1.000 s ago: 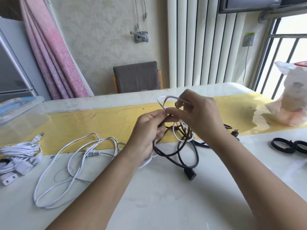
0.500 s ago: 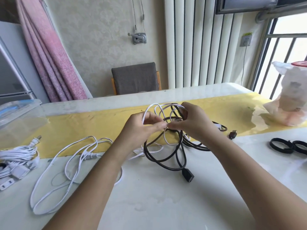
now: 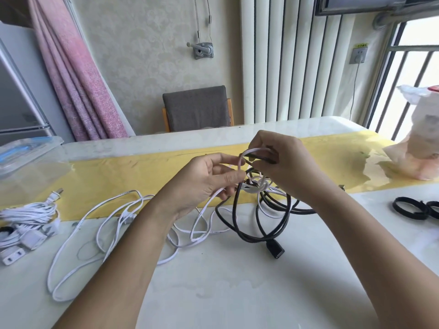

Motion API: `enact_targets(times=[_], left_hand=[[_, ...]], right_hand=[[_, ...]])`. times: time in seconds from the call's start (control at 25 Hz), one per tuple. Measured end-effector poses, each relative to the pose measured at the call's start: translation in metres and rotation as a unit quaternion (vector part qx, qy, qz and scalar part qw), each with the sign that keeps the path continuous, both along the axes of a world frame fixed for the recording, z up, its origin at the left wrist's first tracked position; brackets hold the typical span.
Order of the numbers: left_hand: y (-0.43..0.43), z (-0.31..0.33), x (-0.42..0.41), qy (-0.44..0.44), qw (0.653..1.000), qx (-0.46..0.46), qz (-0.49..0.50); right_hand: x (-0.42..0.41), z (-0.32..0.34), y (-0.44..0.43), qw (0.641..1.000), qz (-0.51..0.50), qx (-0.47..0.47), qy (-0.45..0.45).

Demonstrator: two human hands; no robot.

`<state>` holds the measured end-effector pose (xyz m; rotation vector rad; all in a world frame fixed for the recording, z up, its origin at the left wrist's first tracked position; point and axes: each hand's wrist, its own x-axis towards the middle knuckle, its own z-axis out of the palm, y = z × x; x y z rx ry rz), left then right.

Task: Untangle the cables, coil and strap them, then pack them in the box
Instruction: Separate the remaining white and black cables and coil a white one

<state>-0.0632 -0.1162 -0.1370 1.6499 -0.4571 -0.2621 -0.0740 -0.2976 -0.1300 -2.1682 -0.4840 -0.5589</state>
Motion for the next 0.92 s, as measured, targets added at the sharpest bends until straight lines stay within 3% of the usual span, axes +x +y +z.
enact_targets(times=[0.08,0.16,0.28,0.36,0.44,0.48,0.6,0.68,0.8,0.92], left_hand=[[-0.002,-0.003,-0.001,-0.065,0.993,0.098,0.014],[-0.005,-0.005,-0.001,-0.159,0.970,0.182,0.037],[-0.005,-0.008,0.000,-0.195,0.965,0.161,0.070],[-0.009,-0.011,0.001,-0.260,0.938,0.168,0.156],[-0.016,-0.011,-0.005,-0.330,0.898,0.188,0.221],[-0.021,-0.012,-0.009,-0.340,0.895,0.185,0.221],[-0.035,-0.013,-0.022,-0.238,0.964,0.107,0.059],[-0.040,-0.015,-0.024,-0.157,0.986,0.027,-0.043],[-0.039,-0.018,-0.015,-0.099,0.994,-0.045,-0.009],[-0.034,-0.021,-0.005,-0.118,0.987,-0.069,0.086]], right_hand=[[-0.002,0.005,-0.009,0.998,0.041,-0.035,0.033],[-0.008,0.013,-0.017,0.979,0.135,-0.073,0.132],[-0.014,0.019,-0.025,0.945,0.218,-0.061,0.236],[-0.012,0.019,-0.030,0.949,0.209,-0.044,0.232],[-0.007,0.018,-0.032,0.972,0.123,0.020,0.197],[-0.005,0.017,-0.032,0.982,0.060,0.055,0.173],[0.003,0.009,-0.028,0.986,-0.119,0.090,0.067],[0.007,0.004,-0.024,0.986,-0.152,0.065,0.007],[0.007,0.000,-0.015,0.979,-0.089,0.163,0.080],[0.006,0.000,-0.009,0.962,0.021,0.199,0.185]])
